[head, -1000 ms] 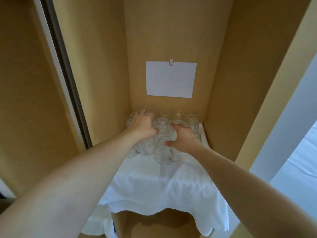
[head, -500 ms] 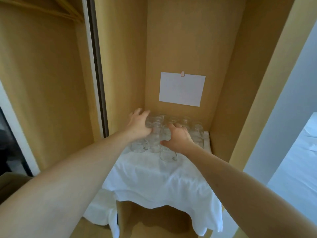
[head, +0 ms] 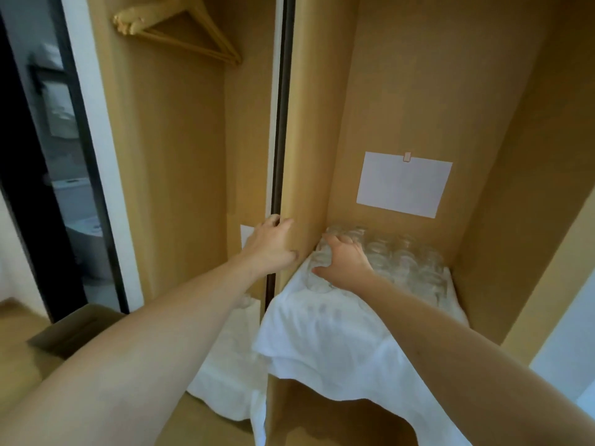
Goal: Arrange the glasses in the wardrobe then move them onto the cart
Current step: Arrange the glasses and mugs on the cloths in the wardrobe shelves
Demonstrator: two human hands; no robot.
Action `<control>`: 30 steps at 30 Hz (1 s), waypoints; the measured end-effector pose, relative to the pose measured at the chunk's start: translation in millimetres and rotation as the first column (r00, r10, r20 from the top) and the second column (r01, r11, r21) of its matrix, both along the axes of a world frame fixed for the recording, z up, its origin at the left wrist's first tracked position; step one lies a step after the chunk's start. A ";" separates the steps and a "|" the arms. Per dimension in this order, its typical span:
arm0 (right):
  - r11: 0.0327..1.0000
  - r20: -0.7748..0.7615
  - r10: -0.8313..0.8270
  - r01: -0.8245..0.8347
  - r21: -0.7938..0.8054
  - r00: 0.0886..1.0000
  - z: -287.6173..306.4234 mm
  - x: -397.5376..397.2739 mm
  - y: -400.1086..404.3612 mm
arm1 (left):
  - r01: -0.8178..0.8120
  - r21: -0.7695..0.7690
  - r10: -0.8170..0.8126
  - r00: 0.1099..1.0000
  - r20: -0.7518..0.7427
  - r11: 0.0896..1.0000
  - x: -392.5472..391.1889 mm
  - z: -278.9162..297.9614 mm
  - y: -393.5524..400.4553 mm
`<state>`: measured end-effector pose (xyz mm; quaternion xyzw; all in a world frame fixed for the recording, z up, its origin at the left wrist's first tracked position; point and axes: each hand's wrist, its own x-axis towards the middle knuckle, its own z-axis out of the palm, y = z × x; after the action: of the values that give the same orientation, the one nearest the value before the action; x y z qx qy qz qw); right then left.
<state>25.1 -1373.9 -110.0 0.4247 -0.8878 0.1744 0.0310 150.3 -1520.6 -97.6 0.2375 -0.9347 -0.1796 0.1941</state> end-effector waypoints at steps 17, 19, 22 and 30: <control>0.999 0.130 0.024 -0.028 0.034 0.991 -51.2 159.2 -195.3 | -0.112 0.032 0.108 0.990 0.093 0.993 164.2 -50.0 -191.3; 0.999 0.163 0.030 -0.035 0.029 0.986 -63.0 170.1 -210.3 | -0.112 0.068 0.104 0.989 0.105 0.991 175.2 -60.4 -209.2; 0.997 0.203 0.022 -0.036 0.069 0.979 -84.0 183.1 -227.0 | -0.123 0.108 0.107 0.984 0.145 0.986 184.9 -75.2 -230.4; 0.992 0.284 -0.016 -0.021 0.128 0.959 -124.7 163.8 -281.0 | -0.137 0.094 0.111 0.963 0.246 0.986 166.0 -112.1 -277.3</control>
<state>188.9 -1654.9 -234.7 0.3975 -0.8920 0.1757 -0.1246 316.2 -1797.9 -209.6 0.3259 -0.9233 -0.1883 0.0770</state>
